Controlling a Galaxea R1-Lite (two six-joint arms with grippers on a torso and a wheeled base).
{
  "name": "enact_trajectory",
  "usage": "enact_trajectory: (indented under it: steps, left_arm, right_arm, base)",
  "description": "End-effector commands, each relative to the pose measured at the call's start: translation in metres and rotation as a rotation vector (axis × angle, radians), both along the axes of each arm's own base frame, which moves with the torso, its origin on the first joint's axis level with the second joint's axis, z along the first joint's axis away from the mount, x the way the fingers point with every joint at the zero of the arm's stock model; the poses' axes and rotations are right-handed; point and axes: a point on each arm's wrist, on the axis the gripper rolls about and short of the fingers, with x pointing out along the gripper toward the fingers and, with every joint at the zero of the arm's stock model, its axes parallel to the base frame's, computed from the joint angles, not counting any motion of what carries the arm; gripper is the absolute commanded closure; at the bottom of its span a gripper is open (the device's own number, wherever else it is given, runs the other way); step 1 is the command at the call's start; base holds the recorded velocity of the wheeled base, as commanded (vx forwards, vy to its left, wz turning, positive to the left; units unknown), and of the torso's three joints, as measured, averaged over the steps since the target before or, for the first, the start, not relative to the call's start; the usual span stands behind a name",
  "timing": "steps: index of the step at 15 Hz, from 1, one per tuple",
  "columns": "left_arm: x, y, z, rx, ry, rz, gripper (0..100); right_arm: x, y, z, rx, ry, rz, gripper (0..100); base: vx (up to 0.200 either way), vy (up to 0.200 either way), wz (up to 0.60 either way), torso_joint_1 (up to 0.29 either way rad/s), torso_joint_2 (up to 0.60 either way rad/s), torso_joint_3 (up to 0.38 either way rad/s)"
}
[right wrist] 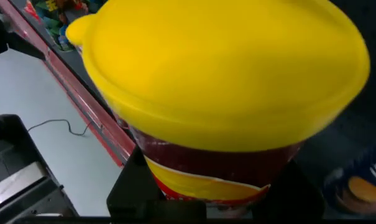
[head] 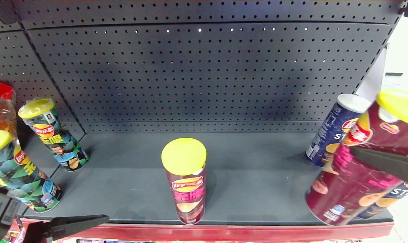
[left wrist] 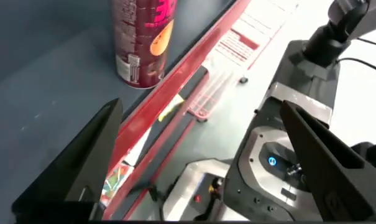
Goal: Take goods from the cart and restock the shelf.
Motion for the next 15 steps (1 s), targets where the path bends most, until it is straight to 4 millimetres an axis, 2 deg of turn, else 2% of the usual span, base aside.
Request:
enact_trajectory:
  steps: [1, 6, 10, 15]
  left_arm:
    - [-0.015, 0.007, 0.007, -0.041, -0.070, 0.027, 0]
    - [-0.012, 0.006, 0.008, -0.034, -0.061, 0.033, 0]
    - [-0.009, 0.006, 0.008, -0.015, -0.062, 0.087, 0]
    - [-0.007, 0.008, 0.010, 0.000, -0.076, 0.192, 0]
  right_arm:
    - [0.037, 0.042, -0.006, -0.044, 0.056, 0.064, 100]
    - [0.073, 0.075, -0.008, -0.086, 0.081, 0.077, 100]
    - [0.116, 0.112, -0.016, -0.066, 0.001, 0.090, 100]
    - [0.137, 0.132, -0.034, -0.090, 0.040, 0.108, 100]
  base:
    - [0.000, 0.000, 0.00, 0.000, 0.00, 0.000]
    - [0.000, 0.000, 0.00, 0.000, 0.00, 0.000]
    - [0.000, 0.000, 0.00, 0.000, 0.00, 0.000]
    - [0.000, 0.000, 0.00, 0.000, 0.00, 0.000]
